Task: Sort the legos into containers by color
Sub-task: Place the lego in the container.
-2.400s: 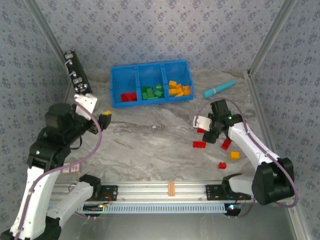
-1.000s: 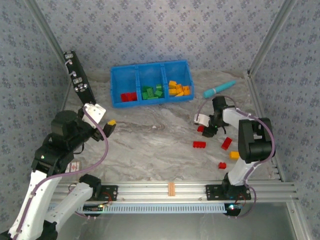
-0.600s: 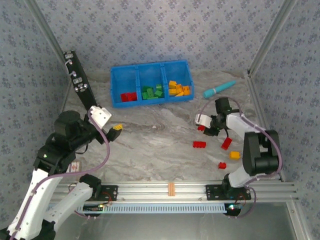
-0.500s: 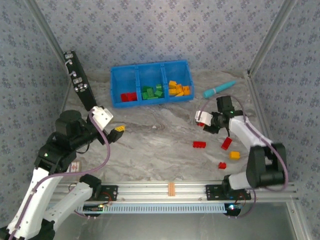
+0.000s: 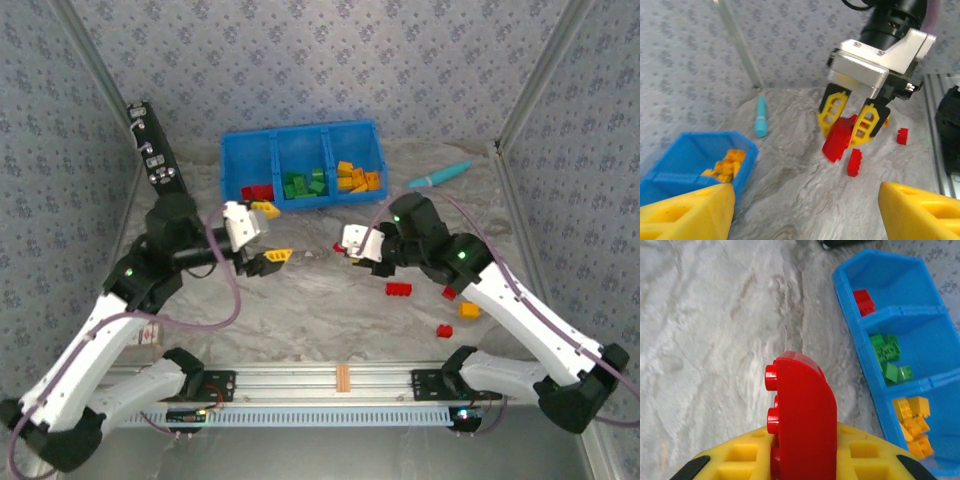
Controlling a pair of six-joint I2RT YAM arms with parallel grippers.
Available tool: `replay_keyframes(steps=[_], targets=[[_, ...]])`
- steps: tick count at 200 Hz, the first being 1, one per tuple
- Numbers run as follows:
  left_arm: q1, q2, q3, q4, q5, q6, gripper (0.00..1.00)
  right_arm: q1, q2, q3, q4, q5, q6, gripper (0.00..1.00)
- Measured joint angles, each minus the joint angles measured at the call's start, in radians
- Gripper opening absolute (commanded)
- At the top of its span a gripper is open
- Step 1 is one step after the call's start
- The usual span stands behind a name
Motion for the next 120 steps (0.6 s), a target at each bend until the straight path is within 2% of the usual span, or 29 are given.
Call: replay_keyframes(steps=[32, 83, 103, 120], targets=[[-0.047, 0.090, 0.021, 0.007, 0.046, 0.022, 0.68, 0.098, 0.059, 0.105, 0.002, 0.024, 0.147, 0.13], [-0.063, 0.104, 0.067, 0.024, 0.100, 0.032, 0.63, 0.148, 0.085, 0.164, 0.006, 0.048, 0.266, 0.15], [-0.071, 0.118, 0.078, 0.026, 0.109, 0.032, 0.64, 0.159, 0.085, 0.177, 0.010, 0.050, 0.283, 0.15], [-0.076, 0.137, 0.082, 0.024, 0.111, 0.032, 0.69, 0.169, 0.085, 0.188, 0.014, 0.053, 0.290, 0.15]])
